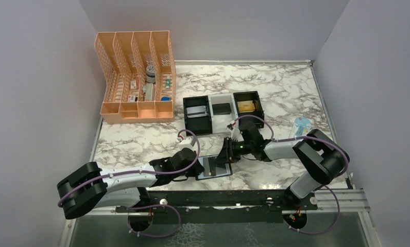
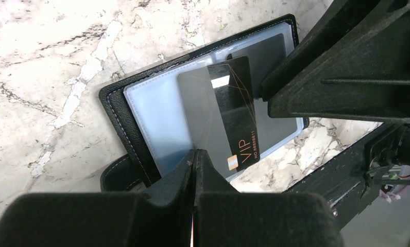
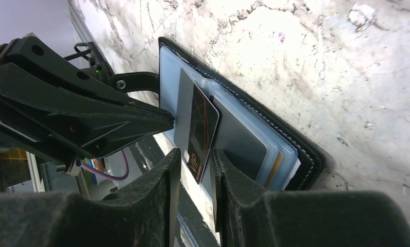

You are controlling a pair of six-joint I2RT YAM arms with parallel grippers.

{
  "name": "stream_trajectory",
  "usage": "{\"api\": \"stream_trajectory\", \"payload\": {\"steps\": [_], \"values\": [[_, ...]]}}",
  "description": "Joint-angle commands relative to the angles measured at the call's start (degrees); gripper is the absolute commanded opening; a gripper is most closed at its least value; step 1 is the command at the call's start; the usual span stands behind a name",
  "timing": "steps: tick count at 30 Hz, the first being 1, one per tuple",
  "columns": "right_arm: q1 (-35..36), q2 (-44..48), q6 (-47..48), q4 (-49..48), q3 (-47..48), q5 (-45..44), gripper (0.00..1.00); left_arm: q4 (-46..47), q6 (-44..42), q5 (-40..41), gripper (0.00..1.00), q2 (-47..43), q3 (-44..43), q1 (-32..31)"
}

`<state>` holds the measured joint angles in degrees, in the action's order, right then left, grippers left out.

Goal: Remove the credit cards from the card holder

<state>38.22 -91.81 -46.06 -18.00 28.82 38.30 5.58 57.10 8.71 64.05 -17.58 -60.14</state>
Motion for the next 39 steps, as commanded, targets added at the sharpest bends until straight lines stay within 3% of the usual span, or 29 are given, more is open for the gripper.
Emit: {"api": "stream_trajectory", "payload": {"steps": [1,7,24,29,33,39], "values": [[2.0,-0.3,2.1,4.5,1.1,-5.3,0.28,-0.5,0.0,1.4,0.0,1.0,0.3,-0.3],[5.6,2.8,1.2,9.2,1.2,-14.7,0.29,-3.3,1.3,2.5,0.0,3.4,0.1,-0.6],[6.6,7.2,-6.4,7.0,-4.8,-21.7,0.33,-4.7,2.6,3.7,0.0,5.1,0.1,-1.3],[7.0,5.9,-7.1,5.6,-4.9,-21.1,0.33,-4.9,2.8,3.9,0.0,4.4,0.5,-1.4],[7.0,4.8,-8.4,-1.4,-6.4,-16.5,0.31,-4.9,3.0,3.7,0.0,3.7,0.8,-1.4],[7.1,1.8,-9.2,-6.4,-5.3,-11.5,0.17,-4.9,3.0,3.9,0.0,3.1,0.9,-1.5]]}}
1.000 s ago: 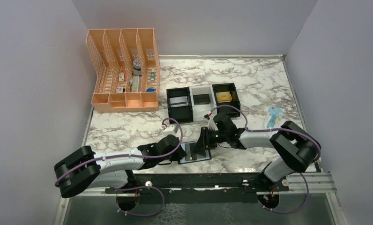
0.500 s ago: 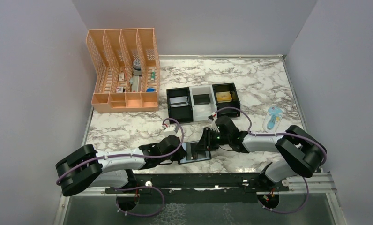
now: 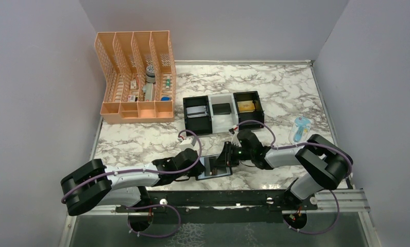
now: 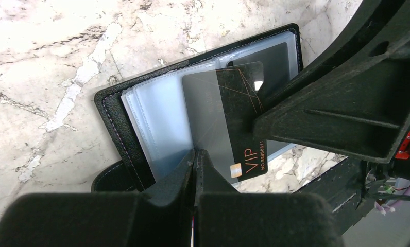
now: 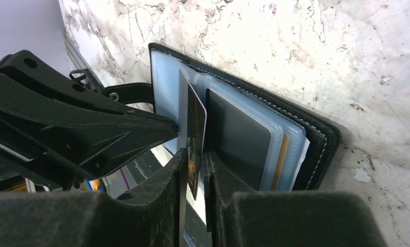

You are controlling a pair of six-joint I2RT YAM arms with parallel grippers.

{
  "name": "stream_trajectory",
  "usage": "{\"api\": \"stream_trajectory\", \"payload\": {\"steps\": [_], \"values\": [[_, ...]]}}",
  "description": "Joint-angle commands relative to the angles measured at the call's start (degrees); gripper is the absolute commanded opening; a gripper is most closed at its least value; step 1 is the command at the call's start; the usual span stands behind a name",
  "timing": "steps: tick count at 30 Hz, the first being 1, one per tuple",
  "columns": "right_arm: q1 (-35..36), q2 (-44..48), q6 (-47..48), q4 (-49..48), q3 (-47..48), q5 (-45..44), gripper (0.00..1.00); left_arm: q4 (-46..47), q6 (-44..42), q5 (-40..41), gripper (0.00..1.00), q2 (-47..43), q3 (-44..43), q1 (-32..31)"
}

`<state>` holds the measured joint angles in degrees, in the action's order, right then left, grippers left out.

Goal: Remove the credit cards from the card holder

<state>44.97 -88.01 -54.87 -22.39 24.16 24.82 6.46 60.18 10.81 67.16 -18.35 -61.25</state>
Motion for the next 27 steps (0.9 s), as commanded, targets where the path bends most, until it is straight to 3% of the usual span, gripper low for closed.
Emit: {"api": "stream_trajectory", "payload": {"steps": [1,14,18,23,27], "values": [[0.4,-2.1,-0.4,-2.1,-0.4,2.5,0.15,-5.8,0.0,1.7,0.0,-0.2,1.8,-0.4],[0.4,-2.8,-0.4,-1.7,1.2,4.3,0.17,-5.9,0.0,2.1,0.0,-0.9,1.9,-0.4],[0.4,-1.5,0.6,-0.7,1.7,4.3,0.03,-6.1,-0.1,2.1,0.0,-1.2,1.8,-0.4],[0.4,2.6,3.1,7.1,2.4,-1.4,0.01,-6.6,-0.1,2.3,0.0,-2.2,2.0,-0.4],[0.4,2.9,4.5,8.3,2.9,0.1,0.01,-6.6,-0.3,2.3,0.0,-2.7,2.2,-0.4]]}}
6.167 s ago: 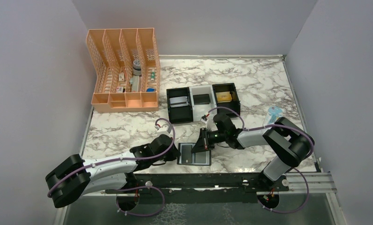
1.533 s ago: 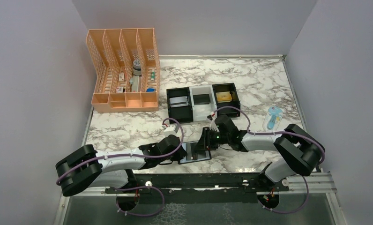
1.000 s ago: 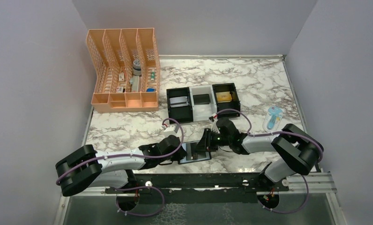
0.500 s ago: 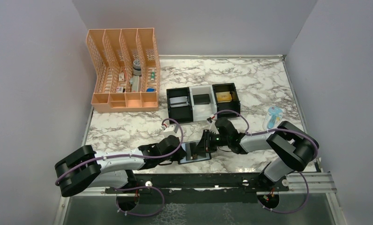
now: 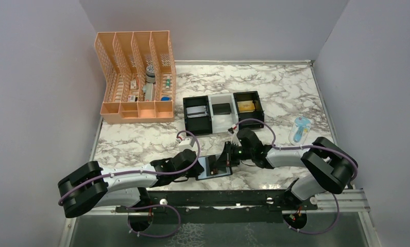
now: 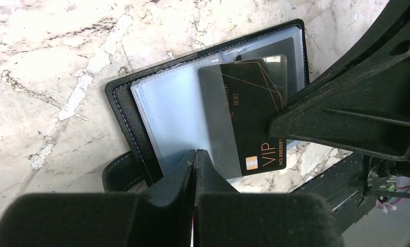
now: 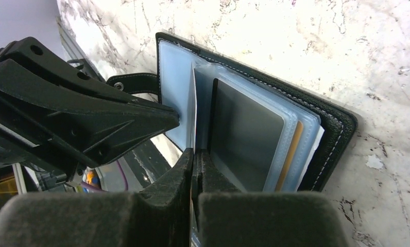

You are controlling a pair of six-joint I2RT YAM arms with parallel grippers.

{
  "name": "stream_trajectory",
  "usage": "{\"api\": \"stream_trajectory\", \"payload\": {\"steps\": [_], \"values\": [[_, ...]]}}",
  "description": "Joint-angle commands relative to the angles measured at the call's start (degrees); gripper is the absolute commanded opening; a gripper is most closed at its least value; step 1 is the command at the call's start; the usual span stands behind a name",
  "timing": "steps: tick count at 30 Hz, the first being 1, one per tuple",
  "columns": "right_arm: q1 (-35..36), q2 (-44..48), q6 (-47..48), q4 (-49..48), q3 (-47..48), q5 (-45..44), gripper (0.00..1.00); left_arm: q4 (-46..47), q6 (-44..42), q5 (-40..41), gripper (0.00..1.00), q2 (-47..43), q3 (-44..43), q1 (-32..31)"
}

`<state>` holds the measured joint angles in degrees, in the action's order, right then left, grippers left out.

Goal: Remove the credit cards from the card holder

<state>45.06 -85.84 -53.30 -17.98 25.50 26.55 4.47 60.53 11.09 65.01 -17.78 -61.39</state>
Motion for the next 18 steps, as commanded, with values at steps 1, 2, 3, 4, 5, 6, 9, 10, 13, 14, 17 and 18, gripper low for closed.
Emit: {"api": "stream_trajectory", "payload": {"steps": [1,2,3,4,5,6,9,10,13,14,17,18], "values": [[0.2,0.5,2.9,3.5,1.6,-0.5,0.01,-4.6,-0.7,1.9,0.0,-0.6,1.5,-0.3],[0.3,0.0,2.6,2.7,1.7,0.9,0.02,-4.6,-0.8,1.9,0.0,-0.7,1.5,-0.3],[0.3,-0.4,2.3,1.6,1.7,2.1,0.03,-4.6,-0.8,1.9,0.0,-0.7,1.5,-0.3],[0.3,-0.7,2.0,1.0,1.8,2.6,0.04,-4.6,-0.9,1.8,0.0,-0.7,1.4,-0.3],[0.2,-1.1,1.7,0.9,2.2,2.7,0.06,-4.6,-1.0,1.8,0.0,-0.6,1.4,-0.4],[0.3,-1.4,1.6,1.0,2.4,2.7,0.09,-4.5,-1.0,1.8,0.0,-0.5,1.3,-0.4],[0.3,-2.9,1.0,0.3,3.3,3.2,0.12,-4.4,-0.9,1.6,0.0,-0.3,1.3,-0.4],[0.3,-3.5,0.4,-0.9,3.4,4.0,0.12,-4.2,-0.7,1.5,0.0,-0.2,1.5,-0.5],[0.3,-4.9,-1.5,-4.3,2.7,5.4,0.13,-3.5,-0.6,1.5,0.0,0.1,1.8,-0.6],[0.2,-5.1,-1.8,-4.6,2.6,5.3,0.13,-3.5,-0.7,1.5,0.0,0.1,1.8,-0.7],[0.3,-5.0,-1.4,-4.6,2.9,4.9,0.09,-3.6,-0.8,1.5,0.0,-0.1,1.8,-0.7],[0.3,-4.8,-1.0,-4.3,3.1,4.8,0.07,-3.6,-0.9,1.5,0.0,-0.2,1.8,-0.7]]}}
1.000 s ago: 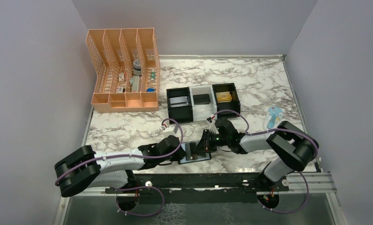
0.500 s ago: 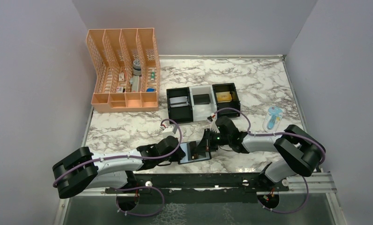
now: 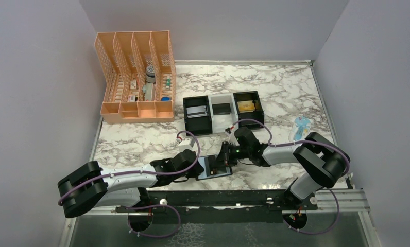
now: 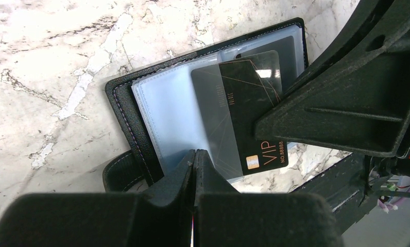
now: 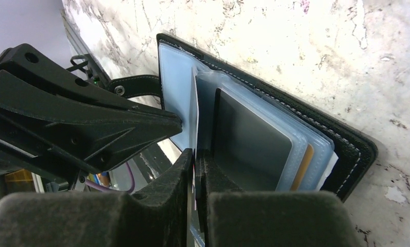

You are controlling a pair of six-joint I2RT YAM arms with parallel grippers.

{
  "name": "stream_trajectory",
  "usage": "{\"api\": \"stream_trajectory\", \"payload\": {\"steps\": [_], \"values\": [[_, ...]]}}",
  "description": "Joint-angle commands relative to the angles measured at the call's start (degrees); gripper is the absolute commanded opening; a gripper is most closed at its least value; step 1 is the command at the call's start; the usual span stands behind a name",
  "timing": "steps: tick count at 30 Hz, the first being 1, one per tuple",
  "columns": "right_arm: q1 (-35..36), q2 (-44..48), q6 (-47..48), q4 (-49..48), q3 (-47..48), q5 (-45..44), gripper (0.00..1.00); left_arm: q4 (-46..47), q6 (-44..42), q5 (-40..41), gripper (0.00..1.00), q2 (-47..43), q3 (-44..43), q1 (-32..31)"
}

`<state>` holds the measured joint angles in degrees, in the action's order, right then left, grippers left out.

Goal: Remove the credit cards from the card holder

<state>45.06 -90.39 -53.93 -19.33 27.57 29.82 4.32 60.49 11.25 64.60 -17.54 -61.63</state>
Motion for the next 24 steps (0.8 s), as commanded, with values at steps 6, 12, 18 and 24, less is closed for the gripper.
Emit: {"api": "stream_trajectory", "payload": {"steps": [6,12,18,24], "values": [[0.3,2.7,3.2,2.4,1.4,-2.8,0.01,-4.1,-0.9,2.1,0.0,-0.6,1.5,-0.4],[0.3,10.0,8.7,8.3,1.2,-8.1,0.01,-5.5,-1.1,2.9,0.0,-2.9,1.5,-0.4],[0.3,19.6,10.8,10.4,-0.2,-13.5,0.01,-7.7,-3.5,3.8,0.03,-6.0,-2.0,-0.4],[0.3,27.2,19.5,13.0,-0.4,-20.9,0.01,-8.8,-7.0,1.6,0.26,-10.6,-3.8,-0.4]]}}
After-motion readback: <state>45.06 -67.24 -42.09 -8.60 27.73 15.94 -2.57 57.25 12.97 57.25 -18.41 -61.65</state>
